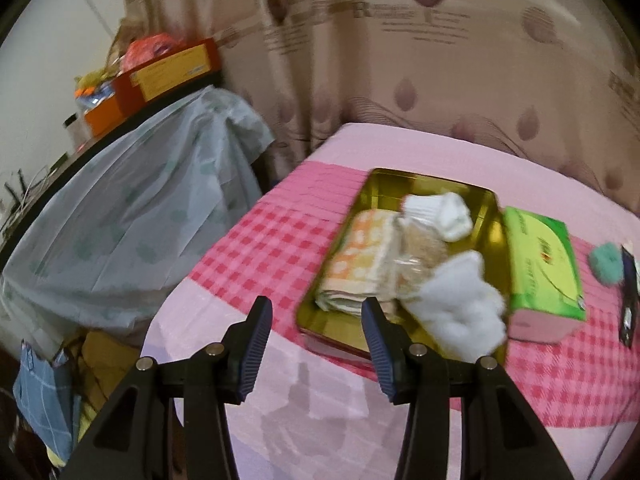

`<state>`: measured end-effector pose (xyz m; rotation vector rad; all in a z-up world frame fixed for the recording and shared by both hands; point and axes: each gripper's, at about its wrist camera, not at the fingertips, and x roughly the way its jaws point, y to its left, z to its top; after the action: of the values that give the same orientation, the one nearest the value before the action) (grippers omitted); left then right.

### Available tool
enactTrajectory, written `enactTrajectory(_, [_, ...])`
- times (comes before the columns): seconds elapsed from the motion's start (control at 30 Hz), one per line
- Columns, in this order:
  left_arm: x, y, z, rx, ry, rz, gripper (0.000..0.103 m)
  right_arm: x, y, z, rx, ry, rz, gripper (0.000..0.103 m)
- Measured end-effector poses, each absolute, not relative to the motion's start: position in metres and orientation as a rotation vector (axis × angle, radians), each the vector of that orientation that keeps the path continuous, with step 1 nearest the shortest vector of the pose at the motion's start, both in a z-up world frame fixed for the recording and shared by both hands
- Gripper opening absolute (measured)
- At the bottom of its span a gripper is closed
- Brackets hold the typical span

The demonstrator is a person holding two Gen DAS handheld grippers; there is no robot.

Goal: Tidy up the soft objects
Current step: 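Reach the right gripper to the white printed packet and grasp it, then grasp the black pouch with the left gripper while the right holds the packet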

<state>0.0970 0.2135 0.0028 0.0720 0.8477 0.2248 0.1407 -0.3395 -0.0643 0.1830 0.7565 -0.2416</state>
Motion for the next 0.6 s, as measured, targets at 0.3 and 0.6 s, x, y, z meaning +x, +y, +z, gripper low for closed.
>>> enactTrajectory(0.3, [0.107, 0.128, 0.005, 0.142, 0.87, 0.012, 0.048, 0.168, -0.356, -0.068, 0.196, 0.767, -0.201, 0.067])
enactTrajectory(0.6, [0.126, 0.021, -0.007, 0.169, 0.915, -0.231, 0.051, 0.146, -0.35, -0.068, 0.209, 0.75, -0.21, 0.049])
